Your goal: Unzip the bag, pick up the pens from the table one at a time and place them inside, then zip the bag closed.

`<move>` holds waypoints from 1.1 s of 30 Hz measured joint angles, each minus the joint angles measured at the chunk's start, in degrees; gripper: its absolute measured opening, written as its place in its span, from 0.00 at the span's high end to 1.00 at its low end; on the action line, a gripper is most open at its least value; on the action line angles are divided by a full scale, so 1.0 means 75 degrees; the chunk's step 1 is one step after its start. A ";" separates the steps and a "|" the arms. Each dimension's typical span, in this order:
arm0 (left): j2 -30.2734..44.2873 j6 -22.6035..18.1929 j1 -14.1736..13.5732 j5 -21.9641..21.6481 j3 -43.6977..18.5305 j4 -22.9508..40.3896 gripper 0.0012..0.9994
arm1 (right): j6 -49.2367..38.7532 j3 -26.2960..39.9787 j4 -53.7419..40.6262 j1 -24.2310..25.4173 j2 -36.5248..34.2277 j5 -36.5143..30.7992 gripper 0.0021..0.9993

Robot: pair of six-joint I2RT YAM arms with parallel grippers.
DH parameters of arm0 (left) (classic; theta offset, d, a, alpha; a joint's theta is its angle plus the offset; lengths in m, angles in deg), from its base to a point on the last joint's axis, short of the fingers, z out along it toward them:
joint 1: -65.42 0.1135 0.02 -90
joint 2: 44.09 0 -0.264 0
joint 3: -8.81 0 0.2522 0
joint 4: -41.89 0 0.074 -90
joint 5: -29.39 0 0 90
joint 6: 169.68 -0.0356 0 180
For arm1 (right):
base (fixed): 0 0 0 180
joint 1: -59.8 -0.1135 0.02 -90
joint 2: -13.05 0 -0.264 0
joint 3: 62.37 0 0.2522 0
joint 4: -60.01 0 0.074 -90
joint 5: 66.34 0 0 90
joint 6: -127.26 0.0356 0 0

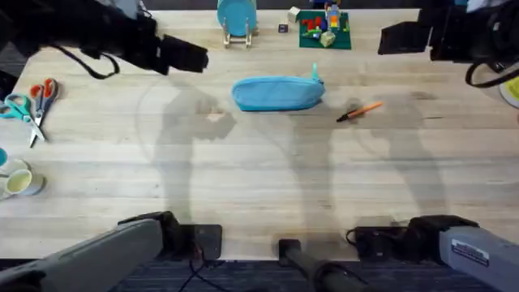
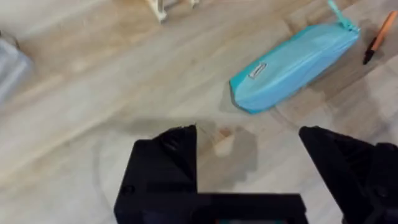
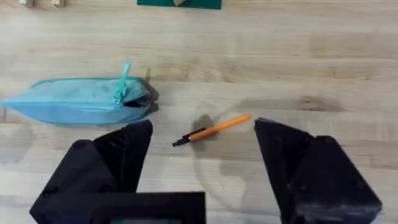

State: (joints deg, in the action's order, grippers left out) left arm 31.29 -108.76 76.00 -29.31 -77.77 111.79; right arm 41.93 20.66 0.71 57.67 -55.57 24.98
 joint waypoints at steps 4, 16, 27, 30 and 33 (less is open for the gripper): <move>0.0063 -0.0946 0.0446 0.0858 -0.0003 -0.0508 0.01 | 0.0000 0.0000 -0.0002 0.0000 0.0000 0.0000 0.00; 0.0874 -0.2697 0.0532 0.1367 -0.0009 -0.1306 0.01 | 0.0000 0.0000 0.0000 0.0000 0.0000 0.0000 0.00; 0.1734 -0.3946 0.0532 0.2722 -0.0009 -0.1609 0.01 | 0.0000 0.0000 -0.0003 0.0000 0.0000 0.0000 0.00; 0.2107 -0.4554 0.0532 0.3362 -0.0009 -0.1615 0.01 | 0.0000 0.0000 -0.0003 0.0000 0.0000 0.0000 0.00; 0.2492 -0.5008 0.0532 0.3941 -0.0012 -0.1632 0.01 | 0.0000 0.0000 -0.0003 0.0000 0.0000 0.0000 0.00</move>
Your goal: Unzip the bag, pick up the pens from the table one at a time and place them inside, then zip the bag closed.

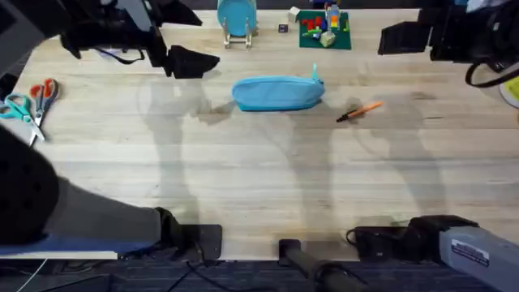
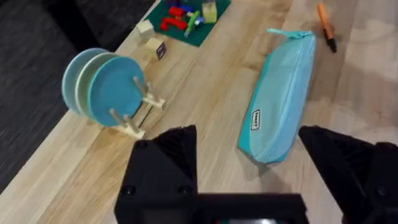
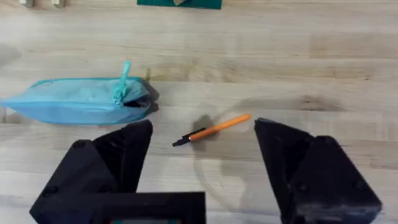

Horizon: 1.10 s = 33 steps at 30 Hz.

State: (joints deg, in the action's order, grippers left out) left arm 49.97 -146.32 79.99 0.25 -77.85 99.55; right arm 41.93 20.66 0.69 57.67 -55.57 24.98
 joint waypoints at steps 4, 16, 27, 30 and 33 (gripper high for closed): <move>0.0433 -0.0297 0.0000 0.0533 0.0000 -0.0004 0.01 | 0.0000 0.0000 0.0000 0.0000 0.0000 0.0000 0.00; 0.1362 -0.1135 0.0000 0.1544 0.0000 0.0168 0.01 | 0.0000 0.0000 0.0000 0.0000 0.0000 0.0000 0.00; 0.1658 -0.2502 -0.0004 0.1714 -0.0003 0.1818 0.01 | 0.0000 0.0000 0.0001 0.0000 0.0000 0.0000 0.00; 0.1819 -0.2820 -0.0039 0.1706 -0.0003 0.1865 0.01 | 0.0000 0.0000 0.0000 0.0000 0.0000 0.0000 0.00; 0.2115 -0.3074 -0.0127 0.1708 -0.0006 0.1861 0.01 | 0.0000 0.0000 0.0002 0.0000 0.0000 0.0000 0.00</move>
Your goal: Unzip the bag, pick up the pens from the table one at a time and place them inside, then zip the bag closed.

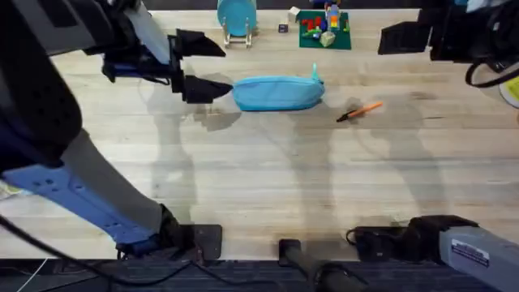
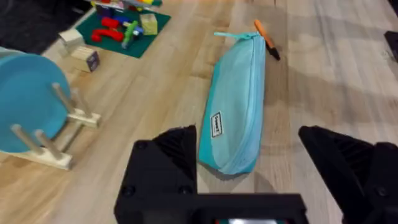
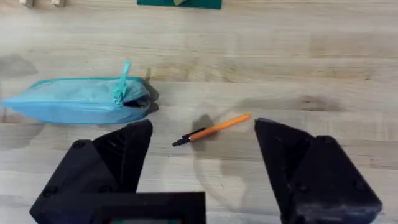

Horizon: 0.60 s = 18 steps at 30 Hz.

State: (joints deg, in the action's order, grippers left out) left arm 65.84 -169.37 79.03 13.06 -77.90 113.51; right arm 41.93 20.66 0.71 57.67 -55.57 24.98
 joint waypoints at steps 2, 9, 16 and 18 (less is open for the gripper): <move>0.0225 -0.0085 -0.0085 -0.0003 0.0000 -0.0016 0.01 | 0.0000 0.0000 0.0001 0.0000 0.0000 0.0000 0.00; 0.0841 -0.0222 -0.0379 0.0009 -0.0003 -0.0182 0.01 | 0.0000 0.0000 -0.0002 0.0000 0.0000 0.0000 0.00; 0.1199 -0.0251 -0.0552 0.0070 -0.0003 -0.0405 0.01 | 0.0000 0.0000 -0.0002 0.0000 0.0000 0.0000 0.00; 0.1241 -0.0250 -0.0603 0.0068 -0.0003 -0.0457 0.01 | 0.0000 0.0000 -0.0002 0.0000 0.0000 0.0000 0.00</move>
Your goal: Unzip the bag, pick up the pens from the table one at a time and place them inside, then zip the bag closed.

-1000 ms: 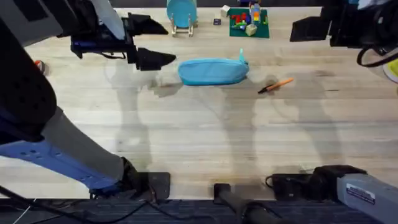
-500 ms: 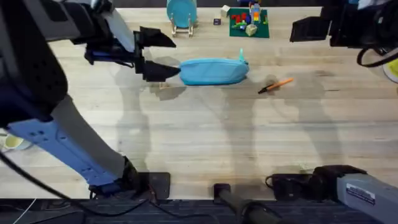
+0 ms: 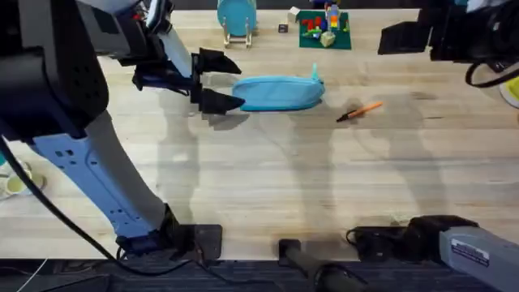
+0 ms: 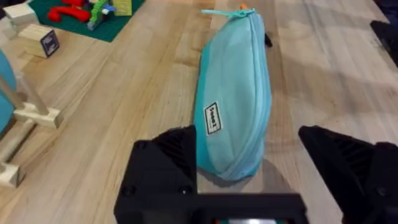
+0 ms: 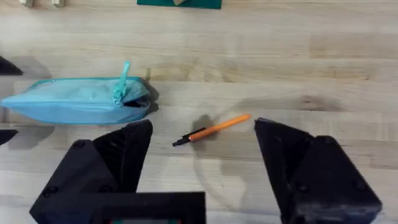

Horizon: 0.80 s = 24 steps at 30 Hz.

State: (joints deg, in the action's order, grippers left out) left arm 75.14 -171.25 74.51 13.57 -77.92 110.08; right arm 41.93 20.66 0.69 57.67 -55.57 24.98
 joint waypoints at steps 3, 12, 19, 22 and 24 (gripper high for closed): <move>0.0004 -0.0003 -0.0108 0.0014 -0.0009 -0.0104 0.01 | 0.0000 0.0000 0.0000 0.0000 0.0000 0.0000 0.00; 0.0004 -0.0004 -0.0278 0.0014 -0.0009 -0.0120 0.01 | 0.0000 0.0000 0.0000 0.0000 0.0000 0.0000 0.00; 0.0004 -0.0004 -0.0278 0.0015 -0.0009 -0.0120 0.01 | -0.0001 0.0000 0.0000 0.0000 0.0000 0.0000 0.00; 0.0004 -0.0004 -0.0278 0.0014 -0.0009 -0.0118 0.01 | 0.0000 0.0000 0.0000 0.0000 0.0000 -0.0002 0.00; 0.0004 -0.0004 -0.0278 0.0016 -0.0009 -0.0120 0.01 | 0.0000 0.0000 0.0000 0.0000 0.0000 0.0000 0.00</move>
State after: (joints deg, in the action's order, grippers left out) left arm 75.17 -171.28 72.43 13.69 -77.99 109.19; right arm 41.93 20.66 0.69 57.67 -55.57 24.98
